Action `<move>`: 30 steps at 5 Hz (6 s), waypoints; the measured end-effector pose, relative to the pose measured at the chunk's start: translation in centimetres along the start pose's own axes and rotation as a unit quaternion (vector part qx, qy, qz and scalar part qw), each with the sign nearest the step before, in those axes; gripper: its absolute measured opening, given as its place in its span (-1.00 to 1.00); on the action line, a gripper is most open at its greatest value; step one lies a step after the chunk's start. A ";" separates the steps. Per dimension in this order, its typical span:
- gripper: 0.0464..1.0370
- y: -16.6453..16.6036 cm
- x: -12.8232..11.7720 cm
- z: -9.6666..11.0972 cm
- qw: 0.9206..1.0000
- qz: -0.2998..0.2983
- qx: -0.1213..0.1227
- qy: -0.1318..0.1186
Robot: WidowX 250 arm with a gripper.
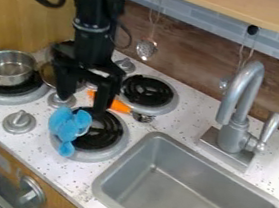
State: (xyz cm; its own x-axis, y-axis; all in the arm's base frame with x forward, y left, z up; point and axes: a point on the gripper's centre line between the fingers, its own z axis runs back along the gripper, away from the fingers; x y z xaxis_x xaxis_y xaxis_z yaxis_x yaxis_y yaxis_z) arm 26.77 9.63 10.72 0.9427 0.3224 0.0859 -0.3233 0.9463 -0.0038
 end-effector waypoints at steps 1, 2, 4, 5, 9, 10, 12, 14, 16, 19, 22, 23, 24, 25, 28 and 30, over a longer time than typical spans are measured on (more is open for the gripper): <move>0.93 0.0 0.0 -0.1 1.000 -0.001 -0.003 0.002; 0.93 0.0 0.0 -0.1 1.000 0.000 -0.003 0.001; 0.93 0.1 1.1 -1.5 0.998 -0.020 -0.008 -0.063; 0.93 1.7 3.5 -3.5 0.997 -0.013 0.006 -0.075; 0.93 5.7 6.8 -5.5 0.994 -0.006 0.054 -0.095; 0.93 6.8 6.3 -7.1 0.995 -0.009 0.074 -0.072; 0.93 7.0 5.3 -9.6 0.996 -0.023 0.076 -0.032; 0.86 7.0 4.5 -10.2 0.998 -0.036 0.061 -0.003; -0.15 7.1 4.5 -10.4 0.997 -0.041 0.067 -0.007; -0.91 8.0 4.8 -5.0 0.994 -0.028 0.104 -0.035; -0.91 13.3 7.2 2.9 0.984 0.081 0.119 -0.108; -0.91 16.6 9.1 3.3 0.972 0.142 0.134 -0.128; -0.91 19.1 10.9 2.3 0.960 0.191 0.157 -0.130; -0.91 21.8 11.8 1.1 0.946 0.234 0.182 -0.130; -0.91 25.8 10.9 0.3 0.923 0.255 0.242 -0.158; -0.91 27.3 10.2 0.4 0.917 0.254 0.265 -0.159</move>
State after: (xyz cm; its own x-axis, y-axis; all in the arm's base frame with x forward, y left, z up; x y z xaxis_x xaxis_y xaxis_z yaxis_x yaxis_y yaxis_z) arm 27.55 38.73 11.94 0.6152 0.6155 0.4927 -0.7878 0.5043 0.3537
